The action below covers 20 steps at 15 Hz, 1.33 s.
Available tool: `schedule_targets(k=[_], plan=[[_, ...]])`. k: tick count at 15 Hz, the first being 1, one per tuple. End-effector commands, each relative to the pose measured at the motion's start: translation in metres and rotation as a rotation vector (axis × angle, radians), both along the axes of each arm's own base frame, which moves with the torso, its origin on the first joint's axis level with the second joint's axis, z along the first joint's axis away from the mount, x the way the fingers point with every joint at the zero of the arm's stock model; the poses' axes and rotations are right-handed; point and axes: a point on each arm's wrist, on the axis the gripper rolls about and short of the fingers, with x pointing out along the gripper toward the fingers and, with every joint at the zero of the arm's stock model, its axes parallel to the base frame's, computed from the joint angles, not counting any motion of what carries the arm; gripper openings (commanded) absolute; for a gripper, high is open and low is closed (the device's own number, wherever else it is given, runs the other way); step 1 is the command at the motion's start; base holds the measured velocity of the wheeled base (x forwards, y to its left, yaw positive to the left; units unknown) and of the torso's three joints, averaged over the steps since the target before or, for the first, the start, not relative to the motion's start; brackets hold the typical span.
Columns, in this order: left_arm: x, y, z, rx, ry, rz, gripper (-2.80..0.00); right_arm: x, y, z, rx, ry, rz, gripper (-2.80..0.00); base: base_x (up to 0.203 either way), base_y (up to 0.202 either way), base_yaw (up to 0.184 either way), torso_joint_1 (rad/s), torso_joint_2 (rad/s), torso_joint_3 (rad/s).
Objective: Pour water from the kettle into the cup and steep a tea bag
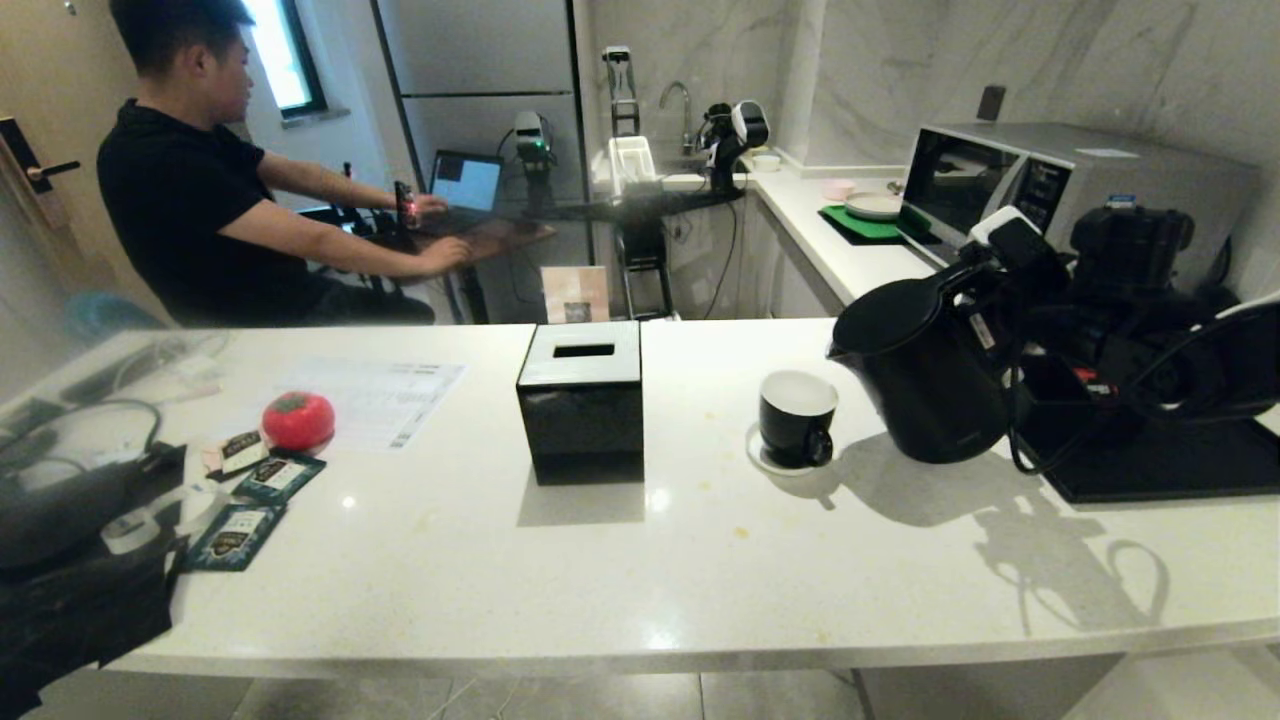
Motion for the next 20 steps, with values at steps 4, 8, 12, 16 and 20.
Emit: schedule_targets(k=[4, 8, 12, 16, 20], plan=[[0.0, 0.0, 0.0, 0.0, 0.0, 0.0, -2.8, 0.005, 0.009, 0.004, -0.031, -0.024, 0.023, -2.8, 0.0, 0.0, 0.0, 0.0, 0.0, 0.0], [0.0, 0.0, 0.0, 0.001, 0.0, 0.0, -2.8, 0.006, 0.015, 0.003, -0.058, -0.023, 0.039, -2.8, 0.0, 0.0, 0.0, 0.0, 0.0, 0.0], [0.0, 0.0, 0.0, -0.001, 0.0, 0.0, -2.8, 0.007, 0.021, 0.002, -0.097, -0.024, 0.055, -2.8, 0.0, 0.0, 0.0, 0.0, 0.0, 0.0], [0.0, 0.0, 0.0, -0.001, 0.0, 0.0, -2.8, 0.007, 0.024, 0.001, -0.119, -0.024, 0.064, -2.8, 0.0, 0.0, 0.0, 0.0, 0.0, 0.0], [0.0, 0.0, 0.0, -0.001, 0.0, 0.001, -2.8, 0.007, 0.025, 0.002, -0.156, -0.027, 0.069, -2.8, 0.0, 0.0, 0.0, 0.0, 0.0, 0.0]])
